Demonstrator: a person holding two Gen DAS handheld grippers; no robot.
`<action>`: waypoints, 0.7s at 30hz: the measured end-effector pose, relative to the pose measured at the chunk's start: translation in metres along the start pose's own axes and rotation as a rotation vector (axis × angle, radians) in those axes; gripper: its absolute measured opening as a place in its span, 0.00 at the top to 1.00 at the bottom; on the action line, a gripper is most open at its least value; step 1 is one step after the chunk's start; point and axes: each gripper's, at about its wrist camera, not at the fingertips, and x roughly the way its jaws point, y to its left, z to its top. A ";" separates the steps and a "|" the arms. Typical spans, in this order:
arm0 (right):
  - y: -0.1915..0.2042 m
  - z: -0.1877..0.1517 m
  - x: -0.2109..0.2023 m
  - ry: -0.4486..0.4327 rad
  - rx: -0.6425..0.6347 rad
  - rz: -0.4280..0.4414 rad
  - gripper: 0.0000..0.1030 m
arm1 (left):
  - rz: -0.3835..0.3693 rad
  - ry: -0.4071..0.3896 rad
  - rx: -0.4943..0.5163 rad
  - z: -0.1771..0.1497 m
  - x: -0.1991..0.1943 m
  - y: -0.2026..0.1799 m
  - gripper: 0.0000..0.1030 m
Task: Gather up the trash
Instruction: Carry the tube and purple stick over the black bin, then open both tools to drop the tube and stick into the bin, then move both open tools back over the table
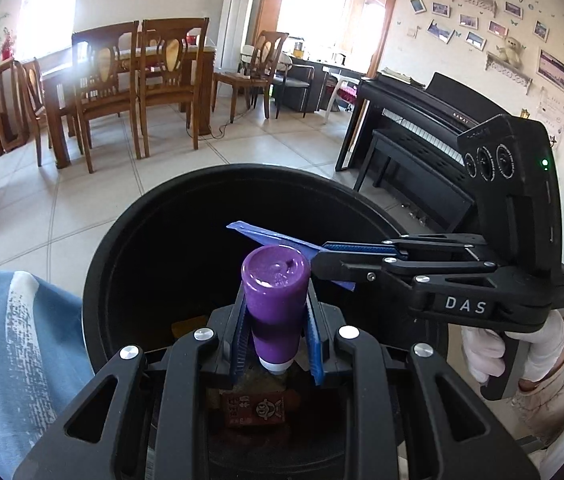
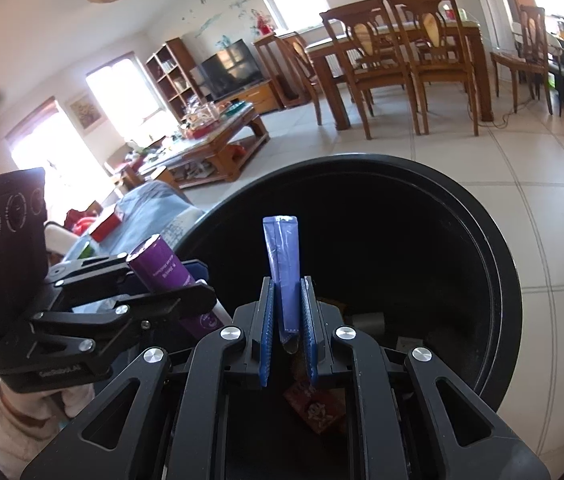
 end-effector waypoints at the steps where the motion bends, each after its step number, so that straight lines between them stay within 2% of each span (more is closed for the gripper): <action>1: 0.000 0.000 0.001 0.001 -0.001 -0.003 0.86 | 0.000 0.003 0.000 0.001 0.001 -0.001 0.76; 8: 0.003 0.001 0.002 0.011 0.001 -0.014 0.86 | 0.019 0.019 0.014 -0.002 0.003 -0.005 0.74; 11: 0.008 0.007 0.003 0.018 0.000 -0.029 0.74 | 0.030 0.016 0.023 -0.003 0.000 -0.007 0.73; 12: 0.009 0.007 0.003 0.017 0.004 -0.034 0.67 | 0.032 0.016 0.025 -0.004 0.000 -0.007 0.72; 13: 0.009 0.007 0.003 0.015 0.009 -0.036 0.60 | 0.034 0.015 0.027 -0.004 -0.001 -0.008 0.66; 14: 0.010 0.008 0.002 0.011 0.014 -0.039 0.57 | 0.038 0.013 0.031 -0.004 -0.003 -0.009 0.55; 16: 0.012 0.008 0.001 0.006 0.014 -0.046 0.55 | 0.049 -0.003 0.039 -0.006 -0.007 -0.013 0.42; 19: 0.014 0.010 0.001 0.006 0.009 -0.051 0.55 | 0.045 -0.015 0.053 -0.007 -0.016 -0.014 0.40; 21: 0.018 0.010 0.002 0.005 0.004 -0.053 0.55 | 0.054 -0.024 0.056 -0.008 -0.019 -0.015 0.34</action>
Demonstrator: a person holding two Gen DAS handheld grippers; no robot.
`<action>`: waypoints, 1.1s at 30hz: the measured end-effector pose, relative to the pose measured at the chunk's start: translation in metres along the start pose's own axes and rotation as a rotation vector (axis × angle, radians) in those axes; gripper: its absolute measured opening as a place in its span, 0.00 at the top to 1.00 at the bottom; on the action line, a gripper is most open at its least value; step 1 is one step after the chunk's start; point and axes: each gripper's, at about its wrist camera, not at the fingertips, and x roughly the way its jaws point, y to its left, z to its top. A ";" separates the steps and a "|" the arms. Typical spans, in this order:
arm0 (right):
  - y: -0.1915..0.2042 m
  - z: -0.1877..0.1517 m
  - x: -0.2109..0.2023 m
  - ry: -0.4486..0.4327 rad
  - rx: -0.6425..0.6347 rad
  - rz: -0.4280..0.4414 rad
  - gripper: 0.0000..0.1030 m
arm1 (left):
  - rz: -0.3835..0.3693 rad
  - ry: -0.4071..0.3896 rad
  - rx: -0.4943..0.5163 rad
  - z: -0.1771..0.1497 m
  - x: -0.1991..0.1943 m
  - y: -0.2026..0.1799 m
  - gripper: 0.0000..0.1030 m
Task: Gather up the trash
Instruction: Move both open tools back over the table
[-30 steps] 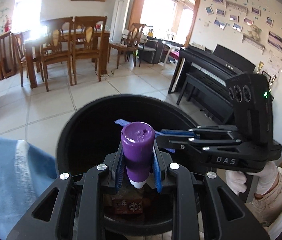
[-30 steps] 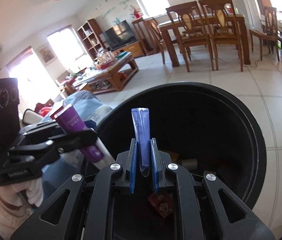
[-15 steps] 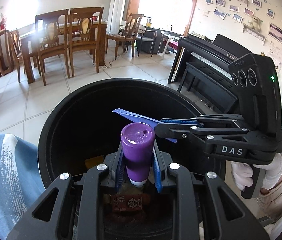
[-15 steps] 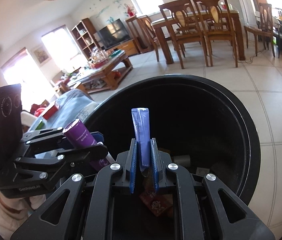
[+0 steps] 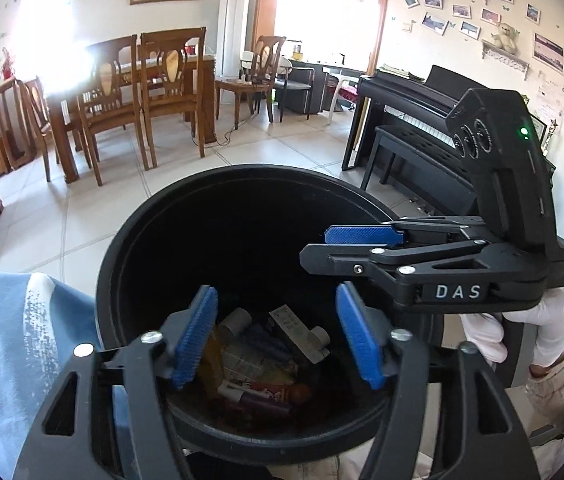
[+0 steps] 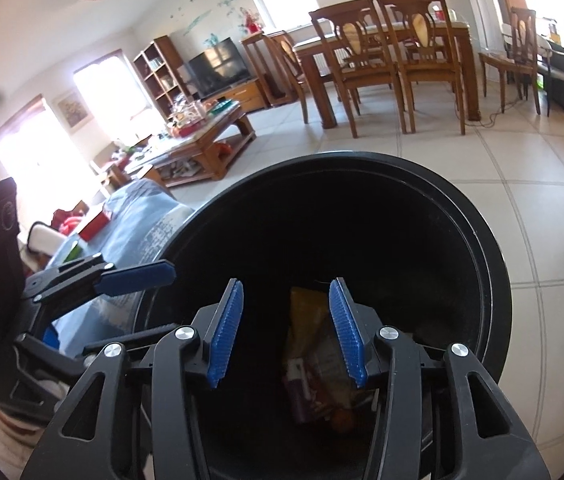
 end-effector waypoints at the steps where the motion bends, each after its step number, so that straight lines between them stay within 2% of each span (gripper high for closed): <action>1: 0.000 0.000 0.000 0.000 -0.001 0.000 0.55 | 0.002 -0.006 0.000 0.000 -0.002 0.000 0.33; 3: 0.006 0.001 0.001 -0.001 -0.006 0.001 0.55 | 0.008 -0.018 -0.009 -0.002 -0.008 0.001 0.25; 6: 0.012 0.001 0.001 0.000 -0.014 0.003 0.55 | 0.028 -0.035 -0.020 -0.006 -0.018 0.004 0.22; 8: 0.018 0.002 0.002 0.000 -0.019 0.009 0.55 | 0.048 -0.042 -0.033 -0.008 -0.026 0.009 0.12; 9: 0.022 0.002 0.003 0.000 -0.022 0.015 0.55 | 0.058 -0.048 -0.038 -0.010 -0.030 0.011 0.12; 12: 0.035 0.006 0.007 -0.008 -0.031 0.021 0.44 | 0.090 -0.062 -0.070 -0.017 -0.044 0.023 0.07; 13: 0.040 0.007 0.009 -0.008 -0.036 0.025 0.43 | 0.100 -0.067 -0.080 -0.018 -0.048 0.026 0.05; 15: 0.052 0.009 0.013 -0.005 -0.048 0.035 0.43 | 0.123 -0.077 -0.107 -0.024 -0.058 0.035 0.05; 17: 0.066 0.011 0.019 -0.002 -0.058 0.049 0.38 | 0.147 -0.080 -0.130 -0.028 -0.066 0.044 0.05; 19: 0.080 0.014 0.023 -0.009 -0.064 0.056 0.28 | 0.172 -0.083 -0.155 -0.034 -0.076 0.055 0.05; 22: 0.104 0.019 0.031 -0.006 -0.078 0.077 0.22 | 0.206 -0.089 -0.201 -0.047 -0.091 0.071 0.05; 26: 0.134 0.024 0.046 0.020 -0.088 0.117 0.20 | 0.260 -0.091 -0.264 -0.060 -0.110 0.092 0.05; 28: 0.153 0.026 0.056 0.031 -0.099 0.140 0.10 | 0.289 -0.093 -0.300 -0.069 -0.122 0.106 0.05; 33: 0.201 0.026 0.081 0.074 -0.147 0.181 0.08 | 0.355 -0.101 -0.358 -0.088 -0.147 0.129 0.05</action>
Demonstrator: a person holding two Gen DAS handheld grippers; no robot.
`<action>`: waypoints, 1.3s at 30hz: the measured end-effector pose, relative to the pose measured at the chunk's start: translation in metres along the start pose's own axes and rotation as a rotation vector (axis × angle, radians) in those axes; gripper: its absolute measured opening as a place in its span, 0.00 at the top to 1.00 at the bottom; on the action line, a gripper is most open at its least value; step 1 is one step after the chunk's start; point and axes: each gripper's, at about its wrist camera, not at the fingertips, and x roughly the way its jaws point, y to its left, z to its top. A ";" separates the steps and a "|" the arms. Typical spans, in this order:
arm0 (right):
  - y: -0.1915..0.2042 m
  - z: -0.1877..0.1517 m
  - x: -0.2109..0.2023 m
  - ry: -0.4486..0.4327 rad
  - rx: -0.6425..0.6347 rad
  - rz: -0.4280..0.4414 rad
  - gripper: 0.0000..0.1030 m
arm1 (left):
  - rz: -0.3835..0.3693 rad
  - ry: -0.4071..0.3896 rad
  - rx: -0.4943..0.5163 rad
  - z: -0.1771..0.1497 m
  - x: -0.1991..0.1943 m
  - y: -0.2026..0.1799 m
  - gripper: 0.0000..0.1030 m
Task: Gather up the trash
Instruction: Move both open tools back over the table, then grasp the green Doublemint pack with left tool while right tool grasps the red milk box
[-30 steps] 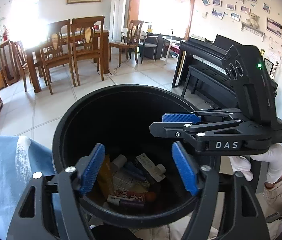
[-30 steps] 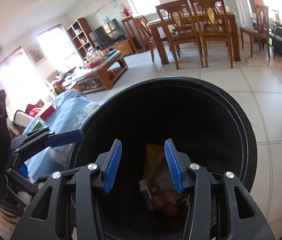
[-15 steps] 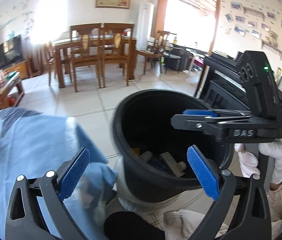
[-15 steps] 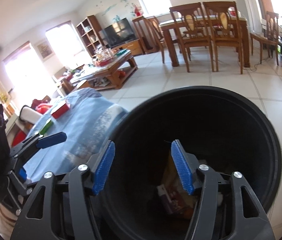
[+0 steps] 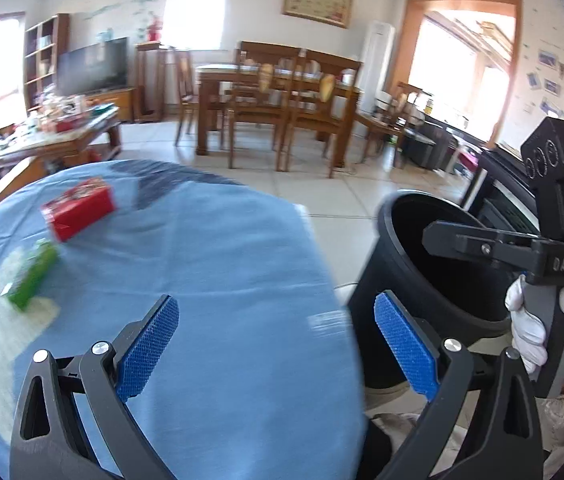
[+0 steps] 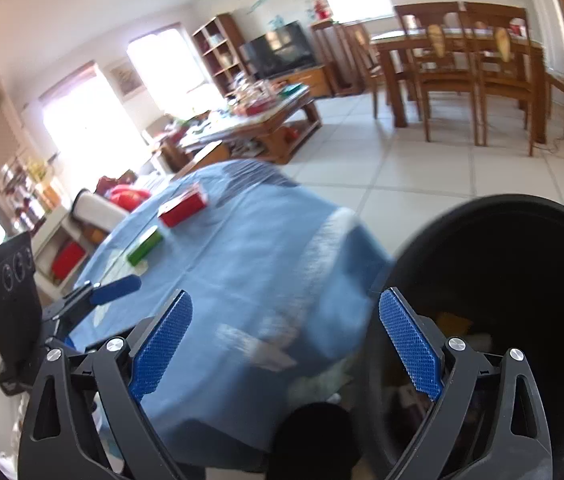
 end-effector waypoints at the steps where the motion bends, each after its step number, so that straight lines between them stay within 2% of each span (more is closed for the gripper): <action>1: 0.008 0.002 0.007 0.008 -0.004 0.011 0.05 | 0.011 -0.002 -0.009 -0.001 -0.003 0.007 0.05; 9: 0.069 0.014 0.061 0.076 -0.058 0.073 0.05 | 0.098 -0.014 -0.091 -0.011 -0.025 0.071 0.05; 17: 0.105 0.021 0.107 0.131 -0.097 0.115 0.05 | 0.162 -0.004 -0.141 -0.014 -0.038 0.123 0.05; 26: 0.133 0.044 0.159 0.152 -0.130 0.122 0.05 | 0.245 0.073 -0.192 -0.001 -0.028 0.192 0.05; 37: 0.166 0.086 0.233 0.164 -0.275 0.032 0.05 | 0.214 0.194 -0.109 0.010 0.012 0.215 0.07; 39: 0.173 0.091 0.249 0.176 -0.313 0.010 0.05 | 0.202 0.199 -0.113 0.009 0.016 0.217 0.15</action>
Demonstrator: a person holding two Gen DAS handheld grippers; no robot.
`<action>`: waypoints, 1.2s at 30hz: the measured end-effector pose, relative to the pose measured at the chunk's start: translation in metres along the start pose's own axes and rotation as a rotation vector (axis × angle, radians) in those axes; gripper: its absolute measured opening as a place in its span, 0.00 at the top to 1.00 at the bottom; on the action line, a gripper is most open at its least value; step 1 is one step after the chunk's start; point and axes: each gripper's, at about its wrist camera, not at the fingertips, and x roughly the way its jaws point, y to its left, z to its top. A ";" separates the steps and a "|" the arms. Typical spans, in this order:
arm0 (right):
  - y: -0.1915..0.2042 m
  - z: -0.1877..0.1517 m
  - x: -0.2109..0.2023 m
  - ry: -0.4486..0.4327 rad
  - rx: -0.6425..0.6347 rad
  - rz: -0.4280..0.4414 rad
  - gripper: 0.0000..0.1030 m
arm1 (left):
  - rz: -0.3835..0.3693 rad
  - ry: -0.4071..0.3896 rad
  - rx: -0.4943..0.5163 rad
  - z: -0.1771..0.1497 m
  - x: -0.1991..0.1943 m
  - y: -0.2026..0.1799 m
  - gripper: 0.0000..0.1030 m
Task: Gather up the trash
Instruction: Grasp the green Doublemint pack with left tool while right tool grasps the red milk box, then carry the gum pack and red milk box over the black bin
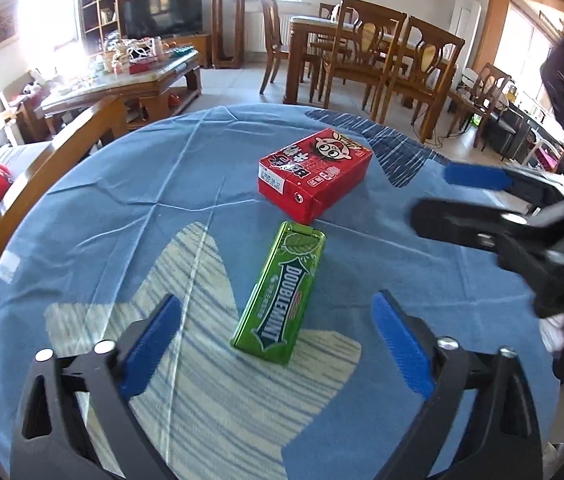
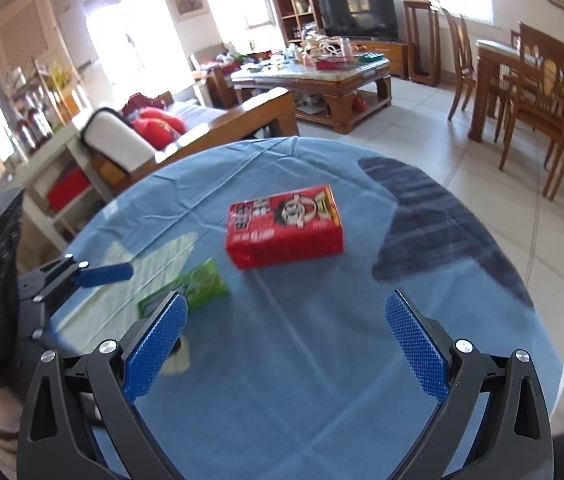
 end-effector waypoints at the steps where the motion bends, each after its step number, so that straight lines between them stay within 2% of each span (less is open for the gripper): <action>1: 0.003 0.003 0.006 0.008 -0.019 -0.007 0.05 | -0.006 0.006 -0.006 0.000 0.002 0.001 0.21; 5: 0.014 0.018 0.035 0.038 -0.114 -0.052 0.05 | -0.017 0.006 -0.013 -0.002 0.007 0.007 0.32; 10: 0.019 0.029 0.062 0.068 -0.161 -0.069 0.05 | -0.019 -0.016 -0.025 -0.005 0.002 0.015 0.45; 12: 0.018 0.031 0.069 0.071 -0.160 -0.069 0.05 | -0.011 -0.024 -0.029 -0.003 0.002 0.016 0.56; 13: 0.019 0.032 0.071 0.070 -0.157 -0.068 0.05 | -0.002 -0.027 -0.030 -0.002 0.002 0.017 0.66; 14: 0.018 0.033 0.074 0.067 -0.155 -0.069 0.05 | 0.010 -0.029 -0.034 -0.002 0.002 0.020 0.68; 17: 0.018 0.034 0.081 0.064 -0.154 -0.066 0.05 | -0.009 -0.035 -0.068 -0.002 0.000 0.029 0.69; 19: 0.017 0.034 0.083 0.068 -0.152 -0.055 0.15 | -0.005 -0.042 -0.075 -0.001 -0.001 0.031 0.69; 25: 0.013 0.026 0.066 0.043 -0.103 -0.010 0.15 | 0.009 -0.084 -0.108 -0.001 -0.010 0.040 0.69; 28: 0.010 0.019 0.044 0.006 -0.052 0.033 0.15 | 0.029 -0.108 -0.117 -0.002 -0.015 0.043 0.69; 31: 0.011 0.006 0.017 -0.030 -0.008 0.079 0.15 | 0.009 -0.112 -0.129 -0.002 -0.017 0.041 0.69; 36: 0.006 -0.024 -0.033 -0.082 0.031 0.123 0.15 | -0.005 -0.163 -0.115 -0.006 -0.040 0.020 0.69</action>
